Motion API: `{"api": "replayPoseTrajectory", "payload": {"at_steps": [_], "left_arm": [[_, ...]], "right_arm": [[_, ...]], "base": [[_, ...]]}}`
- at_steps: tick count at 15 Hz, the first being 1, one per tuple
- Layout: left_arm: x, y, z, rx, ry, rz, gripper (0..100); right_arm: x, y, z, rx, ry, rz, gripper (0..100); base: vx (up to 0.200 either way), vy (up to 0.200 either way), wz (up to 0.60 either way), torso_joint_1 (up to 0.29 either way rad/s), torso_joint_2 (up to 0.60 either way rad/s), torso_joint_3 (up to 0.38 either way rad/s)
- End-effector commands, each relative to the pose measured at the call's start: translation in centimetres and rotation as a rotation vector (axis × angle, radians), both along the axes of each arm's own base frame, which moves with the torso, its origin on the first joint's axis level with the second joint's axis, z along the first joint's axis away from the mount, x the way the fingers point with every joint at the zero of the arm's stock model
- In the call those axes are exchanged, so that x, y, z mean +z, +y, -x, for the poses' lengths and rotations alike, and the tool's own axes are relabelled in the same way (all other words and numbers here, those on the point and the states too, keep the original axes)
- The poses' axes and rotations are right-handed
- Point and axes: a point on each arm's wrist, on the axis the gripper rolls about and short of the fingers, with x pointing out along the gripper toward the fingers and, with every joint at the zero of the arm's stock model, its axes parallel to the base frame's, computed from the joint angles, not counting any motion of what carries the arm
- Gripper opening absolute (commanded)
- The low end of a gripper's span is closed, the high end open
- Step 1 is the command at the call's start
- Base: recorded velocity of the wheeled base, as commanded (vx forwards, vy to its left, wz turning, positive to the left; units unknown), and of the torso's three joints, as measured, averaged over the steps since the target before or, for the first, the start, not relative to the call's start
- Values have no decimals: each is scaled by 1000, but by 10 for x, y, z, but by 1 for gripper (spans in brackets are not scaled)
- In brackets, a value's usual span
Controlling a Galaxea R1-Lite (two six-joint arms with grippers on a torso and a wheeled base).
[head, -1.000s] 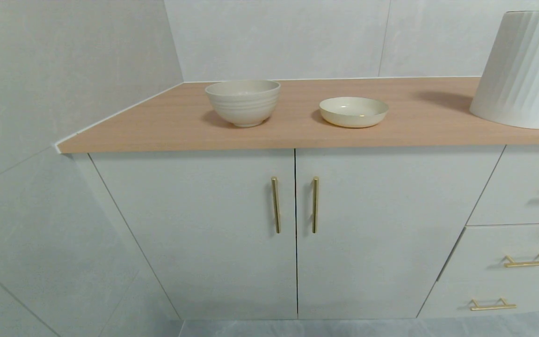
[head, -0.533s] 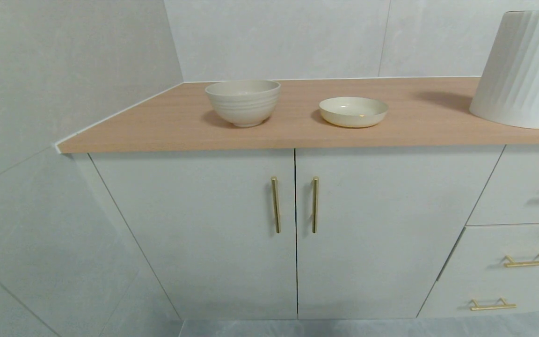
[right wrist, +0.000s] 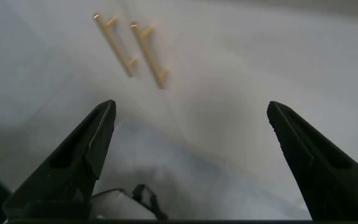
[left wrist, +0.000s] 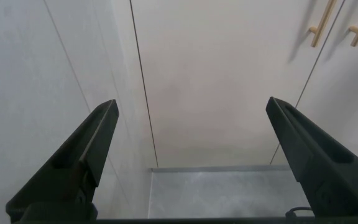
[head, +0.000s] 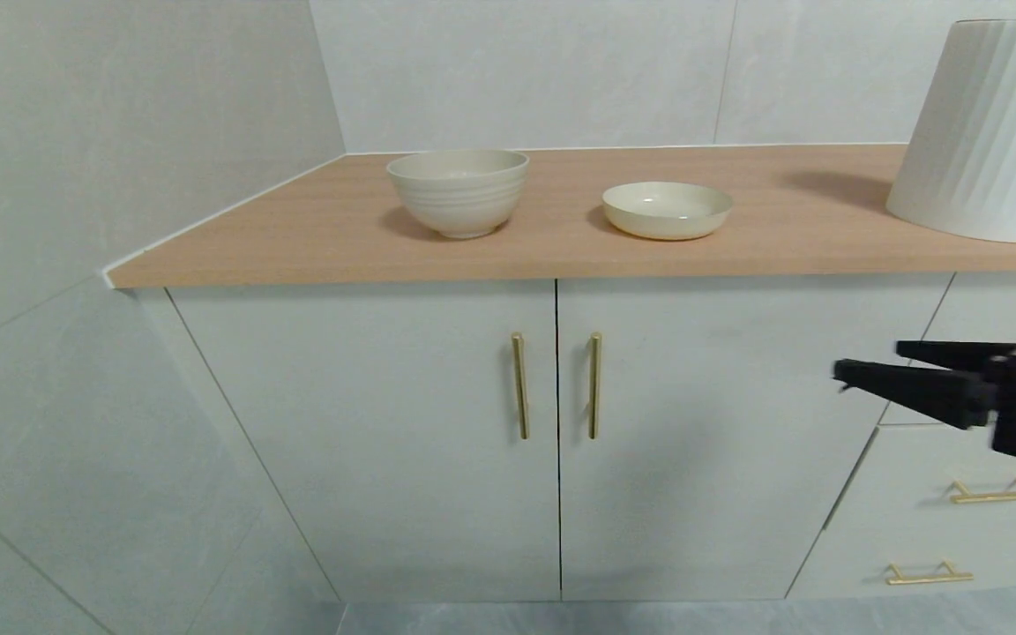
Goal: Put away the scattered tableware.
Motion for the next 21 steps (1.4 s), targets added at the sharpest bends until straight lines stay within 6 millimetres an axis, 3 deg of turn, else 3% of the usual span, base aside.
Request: {"api": "replayPoseTrajectory", "payload": {"at_steps": [1,3,7,10,12,21], "left_arm": [[0,0,0,-1,0,0,100],[0,0,0,-1,0,0,100],[0,0,0,1,0,0,100],[0,0,0,-1,0,0,100],[0,0,0,-1,0,0,100],[0,0,0,1,0,0,100]], "right_arm": [[-28,65,-75,142,135,46,100],[-35,78,-97,148,142,49,100],[-43,97,-118,209,201,-18,100],[-74,121,-142,218,197,-70,100],[-82,132,-153,200,175,-172,100],[-102,145,-161,208,169,-189,100]], "base": [[0,0,0,0,0,0],[0,0,0,0,0,0],[0,0,0,0,0,0],[0,0,0,0,0,0],[0,0,0,0,0,0],[0,0,0,0,0,0]]}}
